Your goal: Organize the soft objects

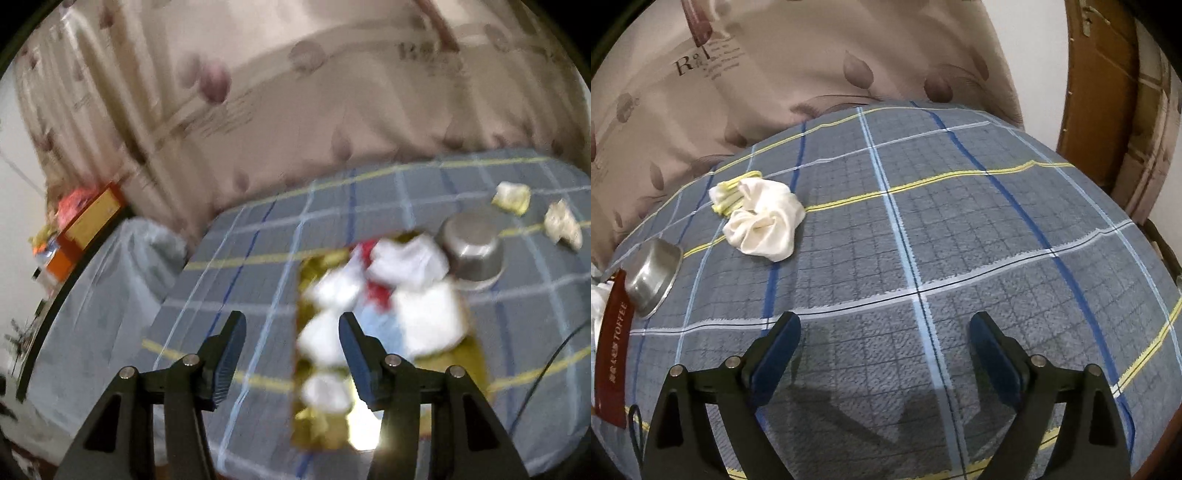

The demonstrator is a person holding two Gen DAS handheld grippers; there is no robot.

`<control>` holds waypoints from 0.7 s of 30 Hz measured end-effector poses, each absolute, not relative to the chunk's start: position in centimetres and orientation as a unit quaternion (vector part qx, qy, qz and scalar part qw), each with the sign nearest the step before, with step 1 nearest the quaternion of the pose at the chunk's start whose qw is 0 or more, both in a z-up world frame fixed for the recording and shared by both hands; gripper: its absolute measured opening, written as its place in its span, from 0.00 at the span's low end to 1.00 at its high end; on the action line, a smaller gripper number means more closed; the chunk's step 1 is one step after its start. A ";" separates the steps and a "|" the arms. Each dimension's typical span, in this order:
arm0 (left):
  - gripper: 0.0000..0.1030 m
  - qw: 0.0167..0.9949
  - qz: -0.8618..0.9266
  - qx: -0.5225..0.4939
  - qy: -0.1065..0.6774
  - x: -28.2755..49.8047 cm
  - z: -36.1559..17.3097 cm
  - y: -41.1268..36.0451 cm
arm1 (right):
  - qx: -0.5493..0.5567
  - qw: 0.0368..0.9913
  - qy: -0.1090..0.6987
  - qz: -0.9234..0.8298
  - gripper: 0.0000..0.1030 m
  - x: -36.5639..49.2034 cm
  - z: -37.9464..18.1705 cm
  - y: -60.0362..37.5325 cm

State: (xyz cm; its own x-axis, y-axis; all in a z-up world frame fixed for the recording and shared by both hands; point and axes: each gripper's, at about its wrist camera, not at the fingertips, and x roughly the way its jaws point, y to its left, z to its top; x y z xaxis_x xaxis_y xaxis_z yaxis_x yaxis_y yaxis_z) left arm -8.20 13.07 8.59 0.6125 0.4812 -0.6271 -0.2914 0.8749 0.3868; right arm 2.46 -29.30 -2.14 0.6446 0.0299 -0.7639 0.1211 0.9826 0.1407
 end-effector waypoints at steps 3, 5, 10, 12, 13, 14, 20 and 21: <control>0.56 0.900 0.179 0.122 0.379 -5.1 10.4 10.7 | 0.094 0.905 0.416 -0.014 0.89 2.3 -2.0 -29.4; 0.57 0.904 0.135 0.109 0.391 -2.7 11.1 8.8 | 0.094 0.905 0.414 -0.004 0.89 2.2 -2.0 -29.2; 0.57 0.889 0.002 0.054 0.455 6.4 11.1 3.3 | 0.095 0.908 0.407 0.021 0.89 1.9 -1.8 -29.0; 0.57 0.861 -0.075 -0.020 0.502 11.2 10.0 1.7 | 0.098 0.911 0.400 0.029 0.89 1.7 -1.6 -29.0; 0.57 0.848 -0.099 -0.056 0.518 13.1 9.3 1.1 | 0.100 0.912 0.397 0.033 0.89 1.6 -1.6 -29.0; 0.57 0.832 -0.117 -0.095 0.534 15.2 8.5 0.6 | 0.102 0.912 0.395 0.037 0.89 1.6 -1.5 -29.1; 0.57 0.748 -0.115 -0.216 0.617 25.1 1.4 -0.8 | 0.110 0.913 0.388 0.060 0.89 1.5 -1.4 -29.1; 0.57 0.737 -0.111 -0.232 0.625 25.4 0.3 -0.5 | 0.110 0.913 0.387 0.063 0.89 1.4 -1.4 -29.2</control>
State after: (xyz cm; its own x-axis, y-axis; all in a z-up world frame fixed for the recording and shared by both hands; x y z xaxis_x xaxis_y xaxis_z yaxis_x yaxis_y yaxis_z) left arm 25.43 -0.53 0.33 0.1939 -0.4531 -0.8701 -0.1270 0.8679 -0.4802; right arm 1.42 -29.19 -1.40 0.6921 0.1995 -0.6937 -0.0290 0.9680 0.2495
